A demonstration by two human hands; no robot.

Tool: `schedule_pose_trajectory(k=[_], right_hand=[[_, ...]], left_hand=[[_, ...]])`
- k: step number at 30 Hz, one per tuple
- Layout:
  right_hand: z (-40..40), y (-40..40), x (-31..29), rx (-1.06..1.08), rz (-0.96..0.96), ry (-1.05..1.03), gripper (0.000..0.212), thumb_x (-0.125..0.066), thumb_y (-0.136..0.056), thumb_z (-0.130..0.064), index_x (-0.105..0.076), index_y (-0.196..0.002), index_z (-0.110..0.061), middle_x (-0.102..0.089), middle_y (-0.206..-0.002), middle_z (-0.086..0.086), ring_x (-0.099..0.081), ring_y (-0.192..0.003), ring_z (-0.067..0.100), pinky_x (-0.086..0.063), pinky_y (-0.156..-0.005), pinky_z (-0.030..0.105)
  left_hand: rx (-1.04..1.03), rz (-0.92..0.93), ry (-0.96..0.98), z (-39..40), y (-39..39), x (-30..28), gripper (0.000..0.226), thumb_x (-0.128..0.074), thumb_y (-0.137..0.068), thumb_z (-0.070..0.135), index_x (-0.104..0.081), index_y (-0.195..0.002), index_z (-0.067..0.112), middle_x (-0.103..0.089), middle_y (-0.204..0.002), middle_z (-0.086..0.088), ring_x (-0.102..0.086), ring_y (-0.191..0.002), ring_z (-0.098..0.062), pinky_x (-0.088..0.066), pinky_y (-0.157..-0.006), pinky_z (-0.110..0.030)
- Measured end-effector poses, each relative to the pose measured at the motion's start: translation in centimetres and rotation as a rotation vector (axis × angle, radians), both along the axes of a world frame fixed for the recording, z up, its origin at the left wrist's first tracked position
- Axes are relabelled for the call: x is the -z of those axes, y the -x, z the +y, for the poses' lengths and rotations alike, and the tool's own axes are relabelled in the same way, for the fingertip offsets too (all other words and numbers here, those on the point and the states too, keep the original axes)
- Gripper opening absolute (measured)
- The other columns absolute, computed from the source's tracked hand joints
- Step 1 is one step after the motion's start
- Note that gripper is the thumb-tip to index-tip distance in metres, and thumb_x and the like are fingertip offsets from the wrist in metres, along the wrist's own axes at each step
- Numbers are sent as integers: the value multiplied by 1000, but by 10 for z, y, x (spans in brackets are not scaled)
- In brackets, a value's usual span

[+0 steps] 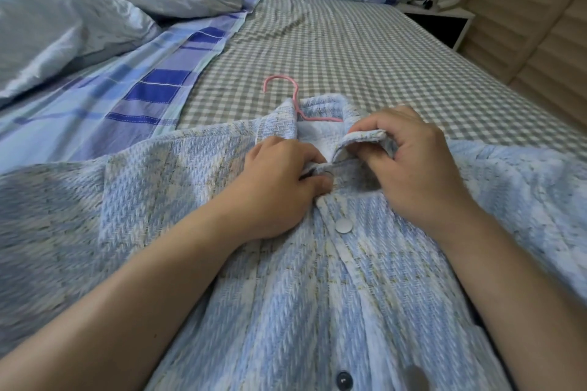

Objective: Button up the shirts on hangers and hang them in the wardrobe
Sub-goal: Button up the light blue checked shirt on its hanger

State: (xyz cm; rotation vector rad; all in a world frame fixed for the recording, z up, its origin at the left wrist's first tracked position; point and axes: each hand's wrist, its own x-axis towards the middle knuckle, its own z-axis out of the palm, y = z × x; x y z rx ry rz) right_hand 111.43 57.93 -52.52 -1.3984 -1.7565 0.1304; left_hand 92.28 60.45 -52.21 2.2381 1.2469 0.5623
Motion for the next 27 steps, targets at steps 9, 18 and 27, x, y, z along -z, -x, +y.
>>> schedule_pose_trajectory(k=[9, 18, 27], right_hand=[[-5, 4, -6, -53, 225, 139, 21, -69, -95, -19, -68, -109, -34, -61, -93, -13, -63, -86, -3, -46, -71, 8], [-11, -49, -25, -9, 91, 161, 44, -74, -81, 12, -75, -77, -33, -61, -104, -10, -60, -107, 15, -45, -96, 24], [-6, -39, -21, 95, 528, 565, 24, -67, -96, -32, -68, -120, -35, -77, -94, -3, -71, -82, 10, -54, -75, 31]], left_hand=[[-62, -129, 45, -1, 3, -2, 18, -79, -85, 43, -73, -97, 31, -69, -82, 10, -63, -81, -7, -42, -69, -26], [-115, 63, -277, 31, 42, -4, 25, -76, -86, 30, -58, -102, 35, -46, -126, 1, -41, -121, -25, -34, -104, -39], [-67, 36, -637, 22, 24, 6, 36, -75, -81, 21, -40, -72, 19, -45, -66, 4, -42, -59, -25, -35, -49, -36]])
